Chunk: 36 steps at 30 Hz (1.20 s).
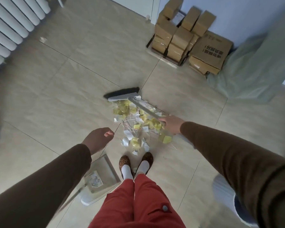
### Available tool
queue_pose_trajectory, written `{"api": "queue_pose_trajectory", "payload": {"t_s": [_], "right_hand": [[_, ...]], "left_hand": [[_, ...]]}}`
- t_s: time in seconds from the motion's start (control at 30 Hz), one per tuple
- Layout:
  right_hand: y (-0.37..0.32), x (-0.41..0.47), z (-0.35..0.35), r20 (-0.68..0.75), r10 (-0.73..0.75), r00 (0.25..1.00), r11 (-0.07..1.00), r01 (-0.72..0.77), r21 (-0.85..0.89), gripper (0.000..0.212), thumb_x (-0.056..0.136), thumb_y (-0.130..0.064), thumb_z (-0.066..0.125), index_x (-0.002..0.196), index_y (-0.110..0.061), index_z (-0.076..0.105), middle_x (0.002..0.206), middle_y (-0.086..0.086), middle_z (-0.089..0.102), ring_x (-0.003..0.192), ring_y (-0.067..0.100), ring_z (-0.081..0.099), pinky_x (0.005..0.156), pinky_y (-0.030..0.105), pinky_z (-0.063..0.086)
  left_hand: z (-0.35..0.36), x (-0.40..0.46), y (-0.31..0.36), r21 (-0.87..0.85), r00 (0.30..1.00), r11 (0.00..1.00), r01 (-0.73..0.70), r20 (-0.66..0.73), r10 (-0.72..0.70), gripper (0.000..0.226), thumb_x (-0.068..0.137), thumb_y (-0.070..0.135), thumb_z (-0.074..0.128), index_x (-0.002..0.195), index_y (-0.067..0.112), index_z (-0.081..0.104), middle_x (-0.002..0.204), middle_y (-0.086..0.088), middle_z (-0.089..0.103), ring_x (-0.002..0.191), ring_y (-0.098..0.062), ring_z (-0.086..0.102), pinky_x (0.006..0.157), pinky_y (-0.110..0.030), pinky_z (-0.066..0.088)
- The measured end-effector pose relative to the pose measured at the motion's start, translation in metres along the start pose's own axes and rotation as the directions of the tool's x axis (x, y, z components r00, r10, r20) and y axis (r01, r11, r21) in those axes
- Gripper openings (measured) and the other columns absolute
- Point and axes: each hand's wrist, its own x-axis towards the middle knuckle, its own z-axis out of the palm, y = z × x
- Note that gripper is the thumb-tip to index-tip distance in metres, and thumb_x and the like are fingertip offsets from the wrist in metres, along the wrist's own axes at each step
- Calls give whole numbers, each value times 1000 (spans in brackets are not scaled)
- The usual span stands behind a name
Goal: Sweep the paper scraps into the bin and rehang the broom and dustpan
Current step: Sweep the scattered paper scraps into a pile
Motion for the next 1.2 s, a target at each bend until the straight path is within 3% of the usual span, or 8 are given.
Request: {"api": "queue_pose_trajectory", "payload": {"t_s": [0.13,0.23,0.33,0.43,0.53,0.67,0.83,1.2], "right_hand": [[46,-68,9,-24,9,1000,974,-14,-224,54,99,-19,37,146,-45,36,97,1,60,79,21,59,73,35,52],[84,-122,25,-106,51,993,962,-77,-260,58,99,-19,37,148,-50,32,111,2,66,95,22,62,84,33,51],[122,-175,58,-159,136,978,984,-152,-94,54,99,-27,47,146,-51,36,119,-2,67,95,17,63,84,28,48],[136,-216,99,-212,266,941,949,-217,228,50,98,-22,52,142,-46,46,81,-13,62,59,5,53,54,13,39],[137,-232,143,-226,349,910,856,-211,471,49,98,-16,52,143,-35,50,71,-12,55,49,4,47,43,13,41],[128,-228,191,-174,414,893,726,-209,655,48,100,-17,45,147,-28,43,88,6,61,57,19,56,49,28,49],[91,-215,224,-63,449,891,426,-152,892,48,98,-11,37,145,-19,45,89,6,56,60,19,53,48,26,47],[57,-275,283,-30,398,917,83,-3,997,48,97,-10,48,143,-26,50,79,9,55,46,14,48,42,25,42]], "left_hand": [[-2,-11,-12,29,1000,999,-18,13,18,21,96,30,53,109,23,69,117,-2,69,108,-20,62,94,-35,47],[-2,-16,-10,54,999,998,-39,18,38,23,97,28,53,110,20,69,120,-4,69,110,-22,61,94,-35,47],[3,-23,-2,76,997,995,-72,14,71,25,97,27,52,113,18,69,122,-5,68,112,-23,61,92,-34,46],[15,-33,8,82,994,991,-107,15,106,24,98,28,52,112,19,69,123,-4,67,111,-23,61,89,-32,44],[32,-43,18,90,991,987,-130,7,130,24,97,27,52,111,18,69,123,-4,67,110,-24,61,86,-31,42],[57,-69,23,118,990,985,-128,-42,134,25,98,27,52,112,16,70,120,-5,68,109,-25,61,88,-33,45],[89,-113,23,162,989,979,-127,-59,138,25,97,25,51,111,15,70,121,-7,69,110,-27,61,91,-35,45],[125,-152,18,162,984,973,-167,-37,175,22,96,27,54,108,18,70,120,-5,69,110,-23,61,88,-32,43]]}}
